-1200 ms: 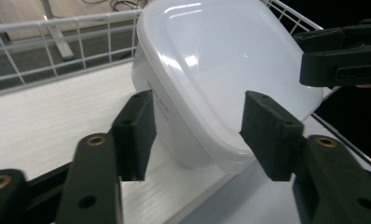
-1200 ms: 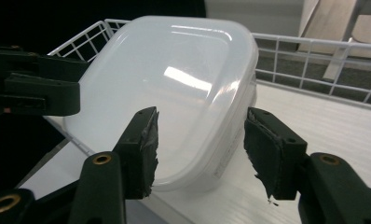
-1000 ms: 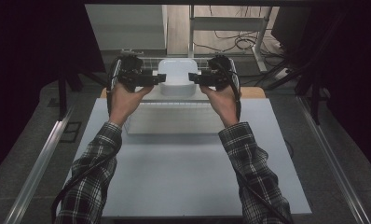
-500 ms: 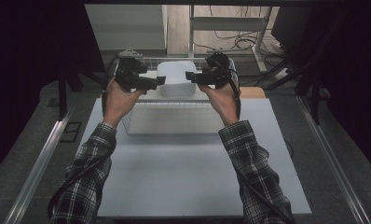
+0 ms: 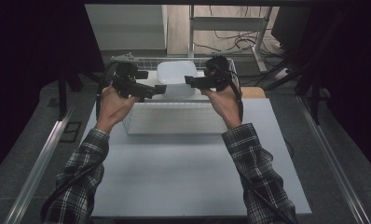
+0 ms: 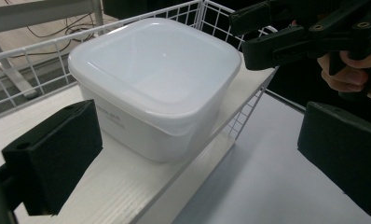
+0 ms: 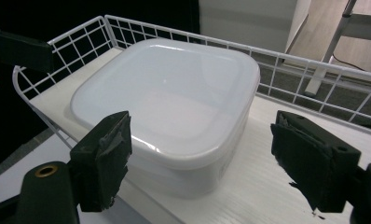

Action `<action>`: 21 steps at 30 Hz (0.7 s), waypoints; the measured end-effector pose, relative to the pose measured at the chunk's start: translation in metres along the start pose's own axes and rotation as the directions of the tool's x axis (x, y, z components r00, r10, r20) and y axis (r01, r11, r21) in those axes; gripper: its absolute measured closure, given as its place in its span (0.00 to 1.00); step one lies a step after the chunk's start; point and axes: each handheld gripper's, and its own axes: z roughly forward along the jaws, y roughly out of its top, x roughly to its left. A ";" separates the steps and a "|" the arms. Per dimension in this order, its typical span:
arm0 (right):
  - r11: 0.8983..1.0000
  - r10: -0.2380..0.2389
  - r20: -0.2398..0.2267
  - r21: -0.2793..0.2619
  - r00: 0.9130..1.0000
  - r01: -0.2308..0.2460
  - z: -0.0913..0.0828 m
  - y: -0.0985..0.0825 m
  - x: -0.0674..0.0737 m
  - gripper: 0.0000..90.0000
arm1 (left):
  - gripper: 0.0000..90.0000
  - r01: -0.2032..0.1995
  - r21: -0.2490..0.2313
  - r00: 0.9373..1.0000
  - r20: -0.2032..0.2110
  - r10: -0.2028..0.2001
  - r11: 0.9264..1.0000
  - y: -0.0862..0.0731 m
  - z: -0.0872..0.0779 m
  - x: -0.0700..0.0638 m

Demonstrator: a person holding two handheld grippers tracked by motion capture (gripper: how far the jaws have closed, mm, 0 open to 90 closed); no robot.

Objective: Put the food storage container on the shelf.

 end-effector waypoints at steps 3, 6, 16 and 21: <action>1.000 -0.026 0.001 0.009 1.000 0.026 -0.003 -0.002 0.001 0.19 | 0.00 -0.006 -0.003 1.000 0.000 0.006 1.000 -0.005 -0.003 -0.003; 0.999 -0.047 -0.004 0.005 0.999 0.047 -0.007 -0.005 0.002 0.16 | 0.00 -0.010 -0.014 1.000 -0.002 0.010 1.000 -0.010 -0.005 -0.004; 0.997 -0.079 -0.050 0.000 0.996 0.079 -0.021 -0.017 0.008 0.09 | 0.00 -0.035 -0.020 0.999 -0.012 0.035 0.999 -0.024 -0.008 -0.013; 0.997 -0.080 -0.078 -0.014 0.994 0.079 -0.027 -0.026 0.009 0.07 | 0.00 -0.058 -0.010 0.998 0.008 0.058 0.998 -0.034 -0.008 -0.020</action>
